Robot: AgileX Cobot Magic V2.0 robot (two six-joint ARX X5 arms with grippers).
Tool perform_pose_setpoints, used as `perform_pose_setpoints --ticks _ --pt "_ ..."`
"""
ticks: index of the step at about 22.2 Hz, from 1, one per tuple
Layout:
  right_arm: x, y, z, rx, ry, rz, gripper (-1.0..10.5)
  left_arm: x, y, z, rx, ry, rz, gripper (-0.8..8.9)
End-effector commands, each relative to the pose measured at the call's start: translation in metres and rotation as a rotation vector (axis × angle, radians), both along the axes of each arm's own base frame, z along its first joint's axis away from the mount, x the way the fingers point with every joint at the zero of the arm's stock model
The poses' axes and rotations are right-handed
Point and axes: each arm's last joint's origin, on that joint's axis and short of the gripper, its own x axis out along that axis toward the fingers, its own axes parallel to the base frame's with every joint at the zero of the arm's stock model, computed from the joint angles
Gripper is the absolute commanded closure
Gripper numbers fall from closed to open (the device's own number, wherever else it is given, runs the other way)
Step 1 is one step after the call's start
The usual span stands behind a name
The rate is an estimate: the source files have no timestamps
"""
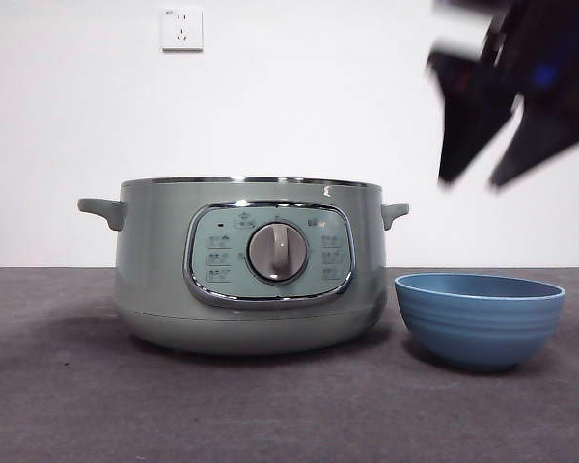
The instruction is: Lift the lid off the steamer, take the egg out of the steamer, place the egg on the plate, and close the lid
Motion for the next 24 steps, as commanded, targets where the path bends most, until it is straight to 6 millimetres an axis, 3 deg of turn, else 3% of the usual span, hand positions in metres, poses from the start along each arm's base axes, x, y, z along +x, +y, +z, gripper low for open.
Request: perform_pose_setpoints --ticks 1,5,11,18,24 --pt "-0.026 -0.013 0.034 0.061 -0.118 0.000 6.5 0.019 -0.013 0.005 -0.024 -0.057 -0.028 8.22" --pt "-0.079 -0.041 0.081 0.184 -0.336 -0.005 6.5 0.059 -0.038 -0.012 0.009 -0.013 -0.093 8.22" --pt "-0.139 -0.073 0.124 0.301 -0.491 -0.024 6.5 0.111 -0.079 -0.042 0.015 0.002 -0.124 8.22" --pt "-0.156 -0.082 0.142 0.322 -0.530 -0.023 6.5 0.143 -0.098 -0.073 0.051 0.045 -0.096 8.22" --pt "-0.158 -0.083 0.143 0.322 -0.530 -0.022 6.5 0.158 -0.107 -0.090 0.061 0.063 -0.095 8.22"
